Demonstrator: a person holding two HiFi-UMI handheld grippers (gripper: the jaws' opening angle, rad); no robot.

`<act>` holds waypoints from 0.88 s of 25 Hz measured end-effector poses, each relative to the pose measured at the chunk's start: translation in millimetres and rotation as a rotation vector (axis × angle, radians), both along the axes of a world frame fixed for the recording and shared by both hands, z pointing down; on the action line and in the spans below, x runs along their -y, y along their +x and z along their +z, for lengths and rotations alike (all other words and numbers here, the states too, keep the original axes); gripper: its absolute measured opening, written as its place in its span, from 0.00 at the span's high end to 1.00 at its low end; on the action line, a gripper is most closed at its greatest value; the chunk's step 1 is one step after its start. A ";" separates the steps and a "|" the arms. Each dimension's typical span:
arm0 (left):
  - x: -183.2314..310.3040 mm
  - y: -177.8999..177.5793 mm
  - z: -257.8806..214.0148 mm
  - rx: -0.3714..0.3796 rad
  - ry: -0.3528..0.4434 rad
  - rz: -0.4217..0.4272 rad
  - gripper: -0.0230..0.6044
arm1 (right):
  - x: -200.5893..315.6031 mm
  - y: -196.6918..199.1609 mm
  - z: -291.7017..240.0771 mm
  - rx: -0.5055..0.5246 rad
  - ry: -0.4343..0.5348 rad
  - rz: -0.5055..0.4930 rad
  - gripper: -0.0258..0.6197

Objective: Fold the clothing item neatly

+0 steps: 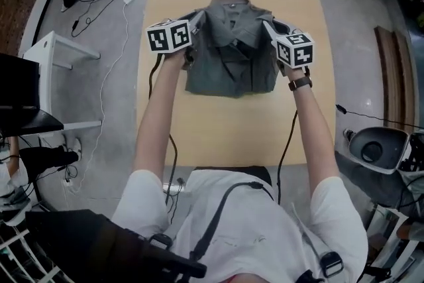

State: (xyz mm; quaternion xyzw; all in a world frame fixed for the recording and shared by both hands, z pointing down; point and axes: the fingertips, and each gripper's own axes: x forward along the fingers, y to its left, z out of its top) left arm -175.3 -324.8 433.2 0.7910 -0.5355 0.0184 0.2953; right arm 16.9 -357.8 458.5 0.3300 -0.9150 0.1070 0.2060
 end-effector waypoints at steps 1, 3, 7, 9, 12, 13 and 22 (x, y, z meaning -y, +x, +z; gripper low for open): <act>16.1 -7.8 5.9 -0.007 -0.009 -0.020 0.94 | 19.4 -2.6 5.7 -0.003 -0.012 0.003 0.91; 44.7 -21.4 21.0 -0.022 -0.030 -0.056 0.94 | 54.2 -6.6 21.0 -0.010 -0.047 0.011 0.91; 97.2 -36.9 58.3 -0.072 -0.071 -0.081 0.94 | 112.3 -16.0 63.7 -0.048 -0.122 0.028 0.91; 123.4 -47.0 80.8 -0.105 -0.101 -0.100 0.94 | 138.2 -25.8 87.9 -0.085 -0.149 0.017 0.91; 160.0 -62.8 107.1 -0.124 -0.131 -0.137 0.94 | 174.2 -29.4 111.2 -0.125 -0.172 0.020 0.91; 169.3 -67.2 113.1 -0.122 -0.135 -0.146 0.94 | 183.3 -29.0 117.8 -0.132 -0.180 0.019 0.91; 192.9 -89.6 188.6 -0.042 -0.257 -0.149 0.91 | 219.4 -36.4 186.3 -0.237 -0.258 -0.003 0.90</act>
